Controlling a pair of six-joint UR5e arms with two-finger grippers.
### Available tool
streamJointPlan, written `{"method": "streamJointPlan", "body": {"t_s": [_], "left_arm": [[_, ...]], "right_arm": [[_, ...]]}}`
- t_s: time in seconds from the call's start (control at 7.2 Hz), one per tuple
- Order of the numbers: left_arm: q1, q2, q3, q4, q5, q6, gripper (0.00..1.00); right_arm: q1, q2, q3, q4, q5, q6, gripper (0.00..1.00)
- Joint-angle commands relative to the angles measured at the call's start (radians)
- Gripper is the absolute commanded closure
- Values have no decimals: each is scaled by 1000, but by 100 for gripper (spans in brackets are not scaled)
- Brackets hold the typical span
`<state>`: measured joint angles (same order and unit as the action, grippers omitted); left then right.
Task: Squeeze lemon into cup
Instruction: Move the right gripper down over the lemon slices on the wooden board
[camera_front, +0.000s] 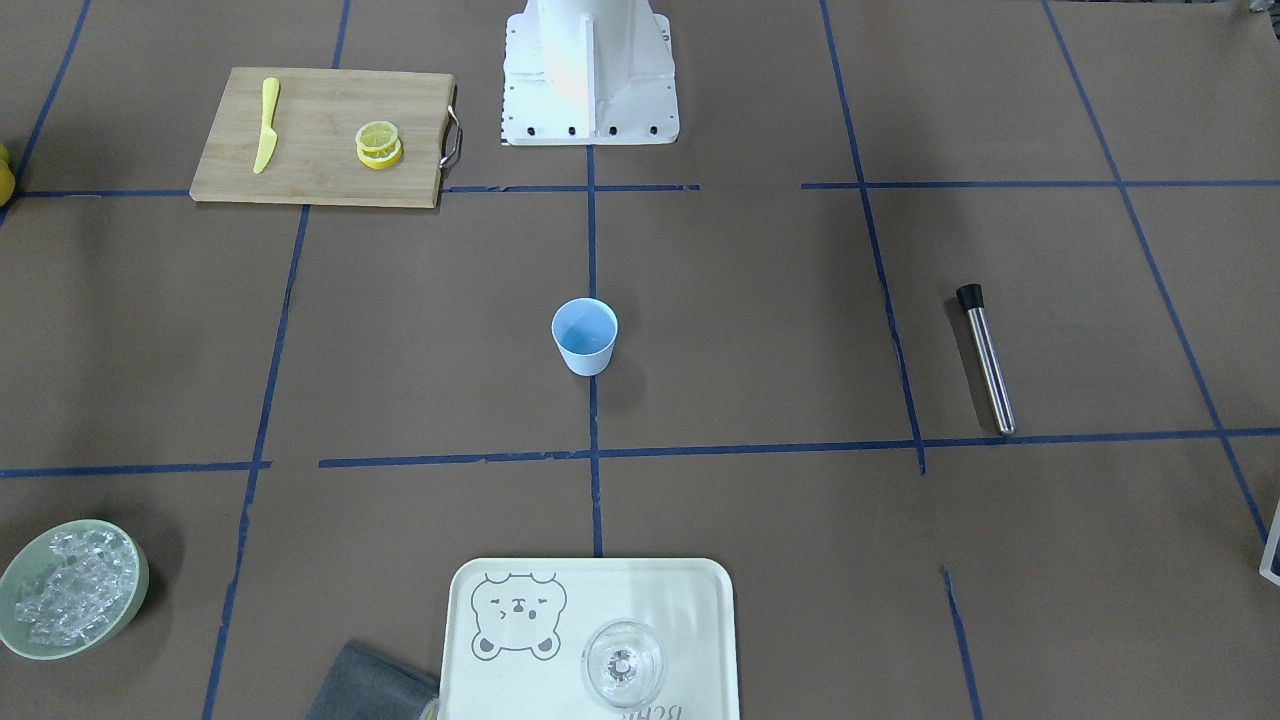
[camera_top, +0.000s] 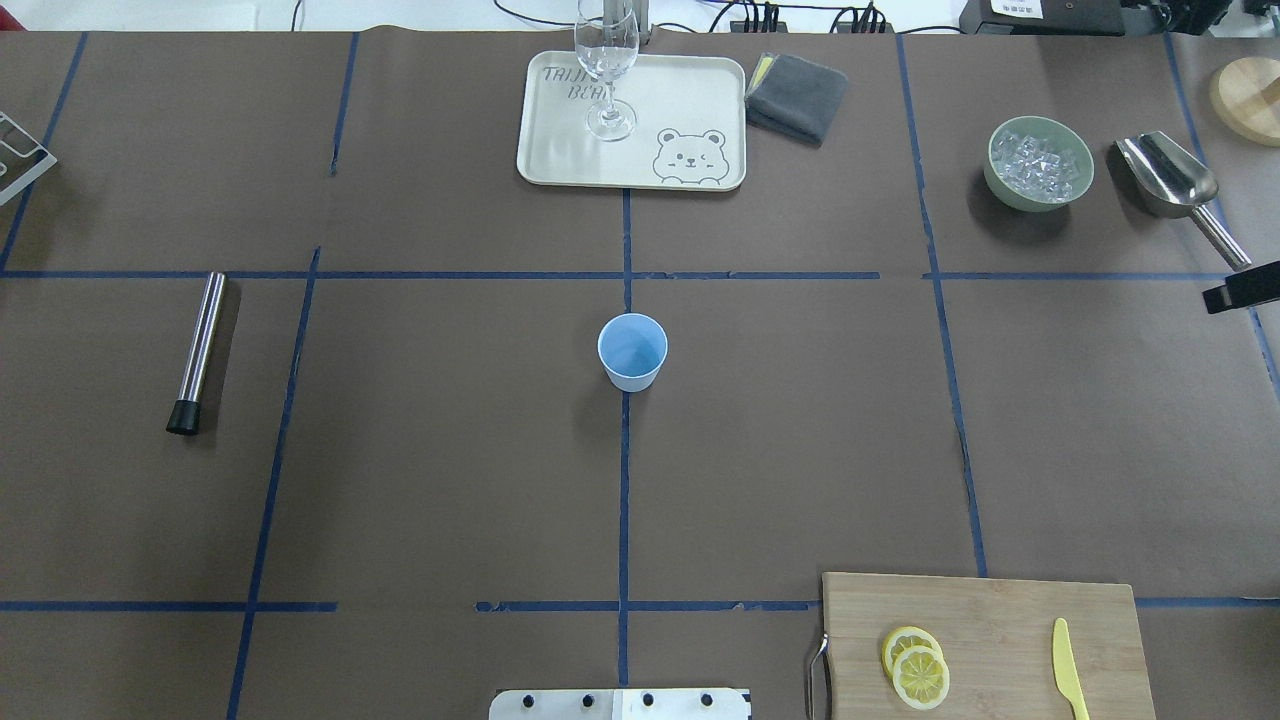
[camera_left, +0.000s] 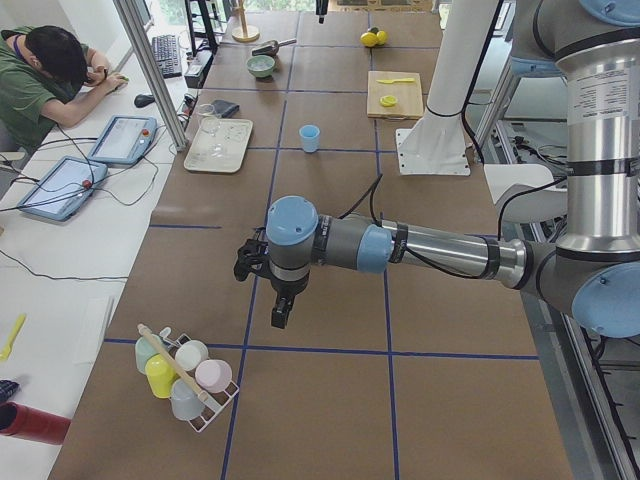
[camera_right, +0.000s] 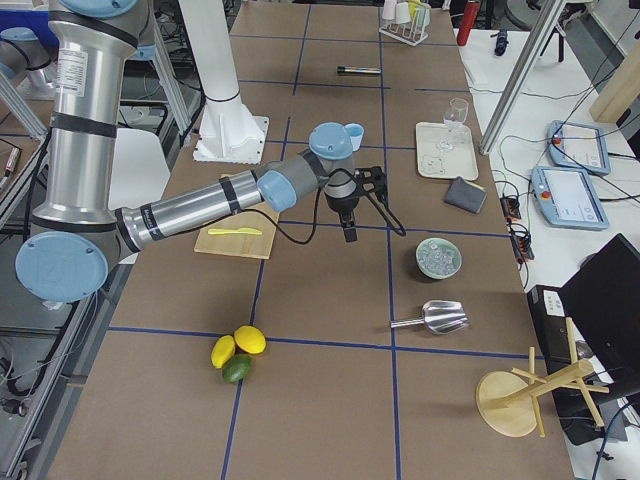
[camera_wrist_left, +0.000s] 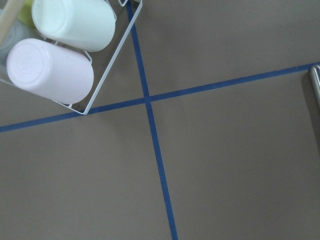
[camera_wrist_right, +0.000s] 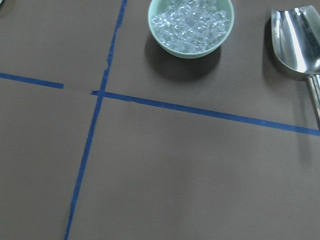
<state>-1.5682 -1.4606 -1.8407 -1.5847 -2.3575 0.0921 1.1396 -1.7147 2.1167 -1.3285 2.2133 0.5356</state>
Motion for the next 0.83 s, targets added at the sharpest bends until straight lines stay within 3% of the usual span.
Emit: {"method": "streamJointPlan", "body": {"t_s": [0.0, 0.28, 0.42, 0.69], "left_arm": [[1, -14, 1, -1, 4, 0, 0], [2, -15, 0, -1, 4, -2, 0], [2, -21, 1, -1, 4, -2, 0], [2, -21, 1, -1, 4, -2, 0]], "right_arm": [[-299, 27, 92, 9, -175, 292, 0], [-584, 26, 166, 9, -376, 604, 0], [-736, 20, 169, 8, -526, 721, 0], [-948, 18, 169, 12, -695, 905, 0]]}}
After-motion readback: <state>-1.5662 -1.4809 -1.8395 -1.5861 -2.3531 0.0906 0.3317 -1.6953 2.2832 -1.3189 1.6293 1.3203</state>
